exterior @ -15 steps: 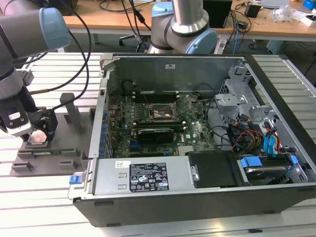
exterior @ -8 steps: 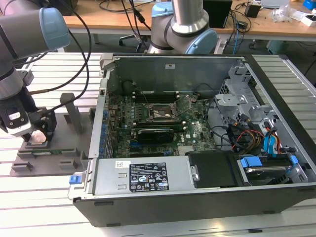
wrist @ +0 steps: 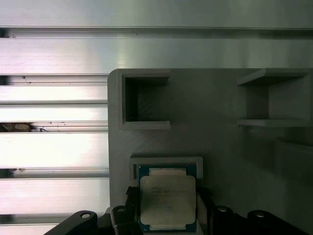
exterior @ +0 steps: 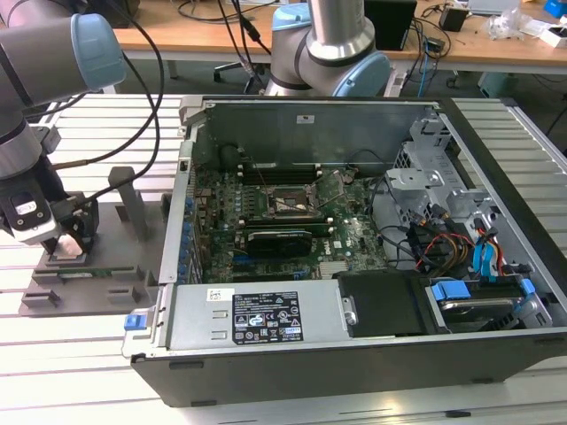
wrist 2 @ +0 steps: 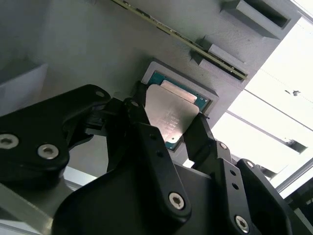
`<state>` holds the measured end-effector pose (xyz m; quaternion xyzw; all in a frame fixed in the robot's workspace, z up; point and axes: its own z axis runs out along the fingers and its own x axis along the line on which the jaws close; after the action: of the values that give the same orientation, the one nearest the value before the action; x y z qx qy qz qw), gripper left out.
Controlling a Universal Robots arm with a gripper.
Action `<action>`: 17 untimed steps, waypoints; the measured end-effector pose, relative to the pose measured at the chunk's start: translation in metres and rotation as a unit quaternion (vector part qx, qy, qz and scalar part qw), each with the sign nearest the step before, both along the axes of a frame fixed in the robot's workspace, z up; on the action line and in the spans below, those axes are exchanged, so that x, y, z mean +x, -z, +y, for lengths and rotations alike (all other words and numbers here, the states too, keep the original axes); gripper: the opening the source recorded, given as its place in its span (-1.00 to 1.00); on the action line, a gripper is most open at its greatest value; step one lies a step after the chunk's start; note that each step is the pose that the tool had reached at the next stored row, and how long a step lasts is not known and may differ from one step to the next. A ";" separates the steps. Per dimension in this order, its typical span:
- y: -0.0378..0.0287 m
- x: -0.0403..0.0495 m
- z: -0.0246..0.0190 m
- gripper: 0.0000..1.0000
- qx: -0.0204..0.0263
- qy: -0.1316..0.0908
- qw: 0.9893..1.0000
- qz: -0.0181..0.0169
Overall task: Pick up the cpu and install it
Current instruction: 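Pick up the cpu and move it towards the insertion slot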
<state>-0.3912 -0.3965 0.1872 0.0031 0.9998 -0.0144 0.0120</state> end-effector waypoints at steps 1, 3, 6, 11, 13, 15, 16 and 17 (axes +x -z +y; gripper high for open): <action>0.0000 0.0000 0.0000 0.09 0.000 0.000 1.000 0.000; 0.0000 0.0000 0.0000 0.09 0.000 0.000 1.000 0.000; -0.0018 0.0000 0.0000 0.09 0.000 0.000 1.000 0.000; -0.0075 0.0000 0.0000 0.09 0.000 0.000 1.000 0.000; -0.0129 0.0000 0.0000 0.09 0.000 0.000 1.000 0.000; -0.0164 0.0000 0.0000 0.09 0.000 0.000 1.000 0.000; -0.0187 0.0000 0.0000 0.09 0.000 0.000 1.000 0.000; -0.0200 0.0000 0.0000 0.09 0.000 0.000 1.000 0.000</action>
<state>-0.3912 -0.3966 0.2072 0.0031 0.9998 -0.0144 0.0120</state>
